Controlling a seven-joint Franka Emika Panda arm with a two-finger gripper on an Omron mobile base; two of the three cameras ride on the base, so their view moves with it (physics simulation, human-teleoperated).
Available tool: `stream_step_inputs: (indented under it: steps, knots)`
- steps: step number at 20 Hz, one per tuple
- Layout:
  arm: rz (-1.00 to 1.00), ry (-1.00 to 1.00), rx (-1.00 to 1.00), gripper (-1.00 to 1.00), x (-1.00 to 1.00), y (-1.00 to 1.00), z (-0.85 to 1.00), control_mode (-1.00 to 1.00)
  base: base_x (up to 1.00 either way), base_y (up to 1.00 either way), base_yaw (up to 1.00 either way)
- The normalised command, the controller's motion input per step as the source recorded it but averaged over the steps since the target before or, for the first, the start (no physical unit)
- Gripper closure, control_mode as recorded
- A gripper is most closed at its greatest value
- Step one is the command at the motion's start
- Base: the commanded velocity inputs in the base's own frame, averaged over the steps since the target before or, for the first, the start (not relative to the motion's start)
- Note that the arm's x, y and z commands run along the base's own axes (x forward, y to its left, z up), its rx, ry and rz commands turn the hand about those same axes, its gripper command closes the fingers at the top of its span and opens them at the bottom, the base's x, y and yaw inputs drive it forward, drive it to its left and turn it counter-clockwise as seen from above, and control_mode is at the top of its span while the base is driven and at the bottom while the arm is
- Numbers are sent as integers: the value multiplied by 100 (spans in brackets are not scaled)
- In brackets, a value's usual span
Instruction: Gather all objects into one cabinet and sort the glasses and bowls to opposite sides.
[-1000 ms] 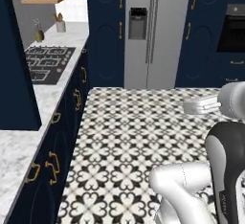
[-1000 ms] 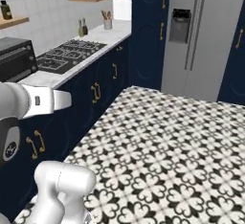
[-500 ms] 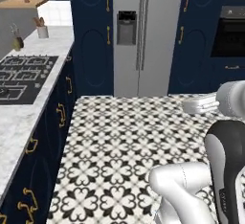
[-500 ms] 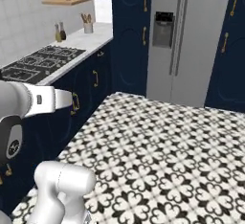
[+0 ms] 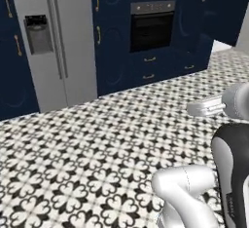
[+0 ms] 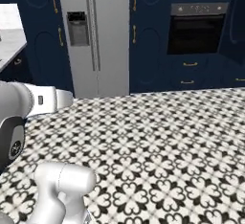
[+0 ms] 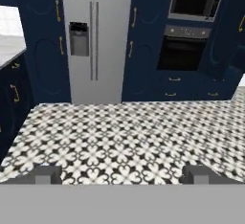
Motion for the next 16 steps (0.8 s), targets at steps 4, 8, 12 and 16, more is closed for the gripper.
stream_step_inputs:
  steps: [4,8,12,16]
  knots:
    - [0,0,0,-100,0,0,0,100,36,-40,-68]
    - [0,0,0,-100,0,0,0,100,39,-44,-70]
    - [0,0,0,-100,0,0,0,100,71,-35,-54]
    - [0,0,0,-100,0,0,0,100,100,-60,-21]
